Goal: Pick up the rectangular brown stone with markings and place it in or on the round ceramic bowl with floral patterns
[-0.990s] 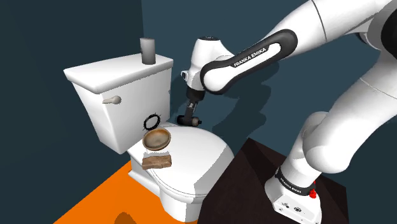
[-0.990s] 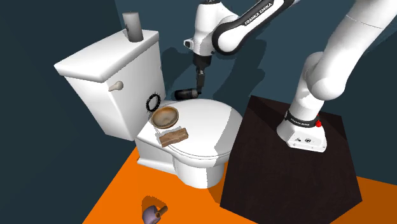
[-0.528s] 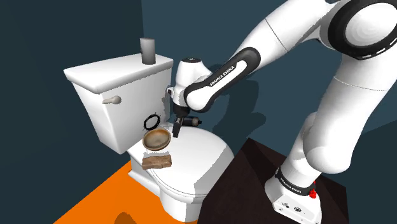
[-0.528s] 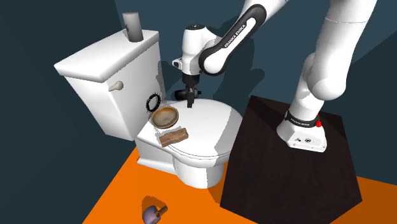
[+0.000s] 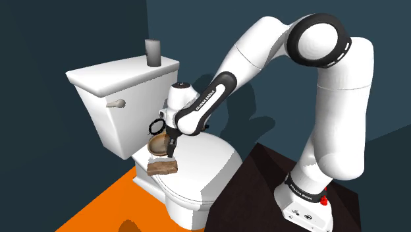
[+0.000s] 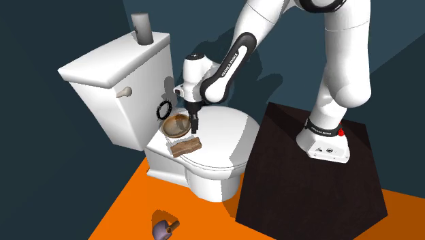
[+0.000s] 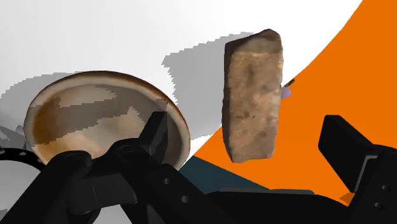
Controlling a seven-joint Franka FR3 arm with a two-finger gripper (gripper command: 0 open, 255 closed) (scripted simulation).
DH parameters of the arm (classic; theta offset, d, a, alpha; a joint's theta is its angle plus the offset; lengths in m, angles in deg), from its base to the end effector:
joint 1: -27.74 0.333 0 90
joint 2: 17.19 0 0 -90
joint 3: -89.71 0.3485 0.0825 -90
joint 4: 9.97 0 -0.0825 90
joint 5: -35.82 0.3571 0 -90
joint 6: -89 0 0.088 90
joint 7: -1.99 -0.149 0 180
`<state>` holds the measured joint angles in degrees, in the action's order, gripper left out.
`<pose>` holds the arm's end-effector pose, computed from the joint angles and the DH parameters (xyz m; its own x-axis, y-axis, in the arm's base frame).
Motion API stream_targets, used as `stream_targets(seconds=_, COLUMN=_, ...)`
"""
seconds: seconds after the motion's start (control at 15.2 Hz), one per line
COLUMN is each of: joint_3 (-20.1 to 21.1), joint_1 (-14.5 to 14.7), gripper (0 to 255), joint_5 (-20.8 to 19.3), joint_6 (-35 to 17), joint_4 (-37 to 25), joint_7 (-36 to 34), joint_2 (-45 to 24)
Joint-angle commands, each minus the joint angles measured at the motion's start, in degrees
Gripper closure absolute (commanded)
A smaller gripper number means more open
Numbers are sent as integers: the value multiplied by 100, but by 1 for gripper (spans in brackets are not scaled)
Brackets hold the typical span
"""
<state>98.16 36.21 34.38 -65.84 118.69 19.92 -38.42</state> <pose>0.5303 0.1622 0.2218 0.8112 0.5763 0.0989 0.5800 -0.8146 -0.0106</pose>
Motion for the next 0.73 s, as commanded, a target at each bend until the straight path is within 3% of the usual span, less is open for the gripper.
stream_targets(seconds=0.0, joint_3=17, joint_1=85, gripper=0, joint_5=-62, joint_6=-127, joint_4=-297, joint_7=9, joint_2=-452)
stream_targets(seconds=0.26, joint_3=37, joint_1=231, gripper=0, joint_5=-173, joint_6=-286, joint_4=-944, joint_7=83, joint_2=-1318)
stream_targets(seconds=0.66, joint_3=-27, joint_1=327, gripper=0, joint_5=-233, joint_6=-514, joint_4=-1218, joint_7=62, joint_2=-1827)
